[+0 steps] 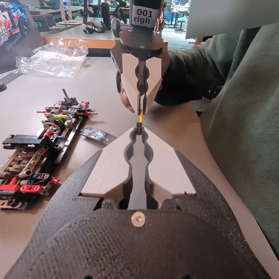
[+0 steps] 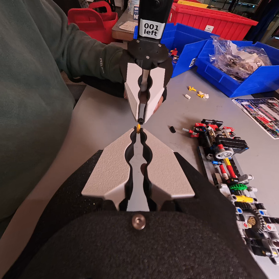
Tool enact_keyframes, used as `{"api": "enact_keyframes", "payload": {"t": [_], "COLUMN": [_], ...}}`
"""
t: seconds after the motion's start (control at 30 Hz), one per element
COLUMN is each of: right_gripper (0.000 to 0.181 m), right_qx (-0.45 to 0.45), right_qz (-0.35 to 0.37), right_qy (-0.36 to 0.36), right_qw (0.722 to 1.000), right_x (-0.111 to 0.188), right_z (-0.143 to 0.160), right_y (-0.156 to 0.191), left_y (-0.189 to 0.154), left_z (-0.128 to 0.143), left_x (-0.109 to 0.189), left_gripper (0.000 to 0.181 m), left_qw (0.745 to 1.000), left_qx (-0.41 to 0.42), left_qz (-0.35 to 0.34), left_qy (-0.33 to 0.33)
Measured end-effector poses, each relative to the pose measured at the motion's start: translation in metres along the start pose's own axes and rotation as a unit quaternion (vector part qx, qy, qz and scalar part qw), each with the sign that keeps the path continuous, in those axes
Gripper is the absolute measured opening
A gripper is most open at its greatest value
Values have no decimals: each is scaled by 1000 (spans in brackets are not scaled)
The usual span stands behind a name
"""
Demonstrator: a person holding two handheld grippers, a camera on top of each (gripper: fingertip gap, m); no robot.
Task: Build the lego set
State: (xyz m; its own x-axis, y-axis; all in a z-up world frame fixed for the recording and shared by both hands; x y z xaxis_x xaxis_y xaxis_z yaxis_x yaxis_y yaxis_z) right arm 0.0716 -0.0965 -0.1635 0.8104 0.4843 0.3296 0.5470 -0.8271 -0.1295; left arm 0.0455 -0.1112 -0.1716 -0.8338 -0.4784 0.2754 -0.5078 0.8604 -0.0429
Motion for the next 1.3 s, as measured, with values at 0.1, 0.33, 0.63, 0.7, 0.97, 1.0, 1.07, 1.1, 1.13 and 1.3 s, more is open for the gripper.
{"api": "enact_keyframes", "payload": {"t": [0.1, 0.33, 0.63, 0.7, 0.97, 1.0, 1.07, 1.1, 1.13, 1.3], "right_gripper": [1, 1, 1, 1, 1, 1, 1, 1, 1, 1], "right_qx": [-5, -13, 3, 16, 88, 98, 119, 125, 131, 147], "right_qz": [1, 1, -1, -2, -23, -26, -28, -26, -22, -22], "right_qy": [-3, 1, 15, 23, 39, 40, 41, 41, 42, 57], "right_qw": [1000, 1000, 1000, 1000, 995, 994, 992, 991, 990, 987], "right_x": [1, -1, -3, -4, -4, -4, -5, -5, -5, -6], "right_z": [-1, 2, 5, 7, 9, 8, 7, 6, 6, 10], "right_y": [-1, -2, 1, 2, 17, 19, 23, 24, 24, 27], "left_y": [0, 0, -2, -4, -18, -20, -23, -24, -24, -27], "left_z": [1, 4, 9, 10, 13, 13, 13, 12, 12, 12], "left_x": [-1, -2, -4, -5, -7, -7, -7, -6, -6, -6], "left_gripper": [4, 4, 4, 4, 4, 4, 4, 4, 4, 4], "left_qw": [1000, 1000, 1000, 999, 991, 989, 984, 981, 979, 968], "left_qx": [-4, -5, 5, 13, 88, 99, 124, 136, 146, 190], "left_qz": [-2, -3, 7, 15, 93, 105, 128, 136, 140, 164], "left_qy": [5, 14, 27, 30, 25, 24, 20, 17, 14, 12]}}
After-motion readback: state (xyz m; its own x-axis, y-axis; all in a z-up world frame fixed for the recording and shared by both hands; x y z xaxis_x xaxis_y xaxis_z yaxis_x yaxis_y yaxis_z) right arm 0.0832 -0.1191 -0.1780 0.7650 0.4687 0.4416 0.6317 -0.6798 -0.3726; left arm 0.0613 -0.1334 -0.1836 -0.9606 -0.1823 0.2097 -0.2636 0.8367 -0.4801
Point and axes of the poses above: each gripper's, where its closed fingertips meet, x back along the fingers, z out of its underside, y = z × x across the jaws, the point moved 1 cm from there along x, back along the fingers, and after that the axes turned 3 degrees about z, right-handed, at the moved point
